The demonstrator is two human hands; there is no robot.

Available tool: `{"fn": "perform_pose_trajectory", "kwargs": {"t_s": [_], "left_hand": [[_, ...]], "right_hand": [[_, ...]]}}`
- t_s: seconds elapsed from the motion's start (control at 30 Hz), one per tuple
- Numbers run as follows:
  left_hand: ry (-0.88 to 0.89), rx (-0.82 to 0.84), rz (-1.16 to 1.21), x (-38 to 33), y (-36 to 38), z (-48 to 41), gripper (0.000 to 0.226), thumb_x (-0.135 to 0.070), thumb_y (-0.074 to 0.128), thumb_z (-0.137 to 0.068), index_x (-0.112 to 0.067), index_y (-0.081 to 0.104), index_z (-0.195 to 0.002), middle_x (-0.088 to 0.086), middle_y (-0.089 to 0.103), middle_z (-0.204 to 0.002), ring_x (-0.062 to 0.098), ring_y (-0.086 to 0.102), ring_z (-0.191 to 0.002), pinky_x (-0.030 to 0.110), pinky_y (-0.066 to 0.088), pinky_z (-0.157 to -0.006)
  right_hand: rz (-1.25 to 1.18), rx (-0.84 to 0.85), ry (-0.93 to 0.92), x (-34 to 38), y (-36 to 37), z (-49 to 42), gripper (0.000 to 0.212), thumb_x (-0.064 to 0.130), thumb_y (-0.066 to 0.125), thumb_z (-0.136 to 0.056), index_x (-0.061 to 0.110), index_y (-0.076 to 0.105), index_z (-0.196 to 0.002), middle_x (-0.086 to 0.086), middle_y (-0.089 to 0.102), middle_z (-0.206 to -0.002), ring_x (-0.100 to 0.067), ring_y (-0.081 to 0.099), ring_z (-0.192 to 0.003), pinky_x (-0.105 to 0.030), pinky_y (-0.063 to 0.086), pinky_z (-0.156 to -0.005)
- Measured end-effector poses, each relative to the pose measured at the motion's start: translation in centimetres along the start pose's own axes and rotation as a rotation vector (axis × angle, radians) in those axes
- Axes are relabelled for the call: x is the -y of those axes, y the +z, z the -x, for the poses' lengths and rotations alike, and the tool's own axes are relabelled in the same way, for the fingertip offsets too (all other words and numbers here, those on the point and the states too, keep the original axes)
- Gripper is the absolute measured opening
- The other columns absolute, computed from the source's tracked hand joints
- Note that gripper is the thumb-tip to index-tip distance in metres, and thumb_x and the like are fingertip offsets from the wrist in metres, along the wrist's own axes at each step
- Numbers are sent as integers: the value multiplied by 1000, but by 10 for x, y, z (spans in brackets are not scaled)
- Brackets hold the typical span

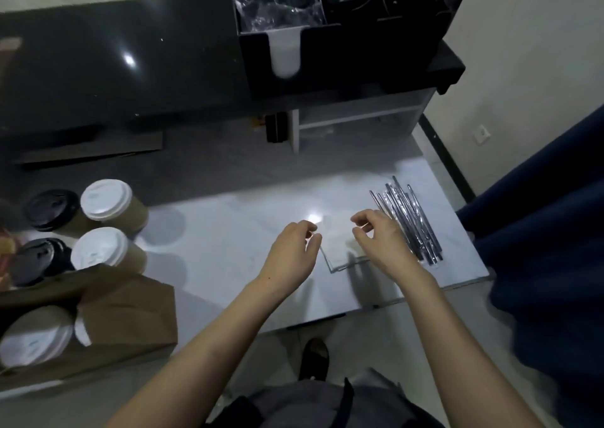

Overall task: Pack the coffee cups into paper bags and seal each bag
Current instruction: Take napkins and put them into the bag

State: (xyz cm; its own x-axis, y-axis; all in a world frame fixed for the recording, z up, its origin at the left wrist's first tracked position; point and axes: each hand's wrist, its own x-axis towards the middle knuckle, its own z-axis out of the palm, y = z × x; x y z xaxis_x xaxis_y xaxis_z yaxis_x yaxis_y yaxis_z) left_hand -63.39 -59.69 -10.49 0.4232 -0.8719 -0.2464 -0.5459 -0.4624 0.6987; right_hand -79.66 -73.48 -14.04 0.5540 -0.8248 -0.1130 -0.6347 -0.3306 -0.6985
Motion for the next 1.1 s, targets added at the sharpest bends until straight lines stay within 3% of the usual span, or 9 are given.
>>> {"fn": "perform_pose_trajectory", "kwargs": {"t_s": [0.1,0.23,0.4,0.6,0.73,0.87,1.1], "left_hand": [[-137,39,118,6,21,-5,25,-28,48,-106,-15,69,-108,-5,70,-104,16,66,-94,32,51,-82],[-299,51,235,17,46,-9,27,-27,51,-103,-12,70,-90,2,74,-89,24,69,-89,38,54,-81],[-328,81,174,25,62,-6,23,-26,53,-103,-15,73,-98,-4,71,-94,17,64,-92,25,40,-75],[-311,97,159,26,71,-9,26,-21,52,-102,-15,75,-111,-3,73,-107,13,60,-98,21,38,-79],[-316,86,180,28,75,-8,26,-19,52,-101,-15,75,-114,-2,75,-112,14,63,-104,19,38,-80],[-331,72,216,32,77,-8,26,-16,54,-99,-14,75,-115,-3,74,-114,12,62,-103,20,39,-82],[-341,63,237,35,78,-7,27,-17,54,-99,-16,74,-118,-6,71,-112,9,59,-100,21,39,-84]], "right_hand": [[-3,41,27,-17,5,4,21,8,68,-94,15,72,-114,3,61,-107,-15,62,-90,-30,50,-88],[0,105,-39,-32,18,11,21,10,71,-94,14,71,-114,4,57,-110,-12,59,-97,-23,46,-88],[67,163,-126,-43,32,15,29,5,74,-86,13,72,-114,8,56,-106,-8,52,-100,-11,38,-85],[81,170,-183,-42,42,18,29,14,79,-85,13,71,-112,7,57,-105,-6,48,-100,-9,36,-87],[93,160,-191,-43,48,20,30,18,80,-86,13,71,-113,4,58,-108,-10,50,-103,-29,48,-90],[81,164,-179,-43,49,21,36,21,83,-79,16,72,-113,5,57,-107,-15,53,-106,-37,52,-90],[59,170,-178,-46,49,22,39,24,87,-77,18,72,-112,6,55,-106,-14,53,-107,-35,50,-90]]}}
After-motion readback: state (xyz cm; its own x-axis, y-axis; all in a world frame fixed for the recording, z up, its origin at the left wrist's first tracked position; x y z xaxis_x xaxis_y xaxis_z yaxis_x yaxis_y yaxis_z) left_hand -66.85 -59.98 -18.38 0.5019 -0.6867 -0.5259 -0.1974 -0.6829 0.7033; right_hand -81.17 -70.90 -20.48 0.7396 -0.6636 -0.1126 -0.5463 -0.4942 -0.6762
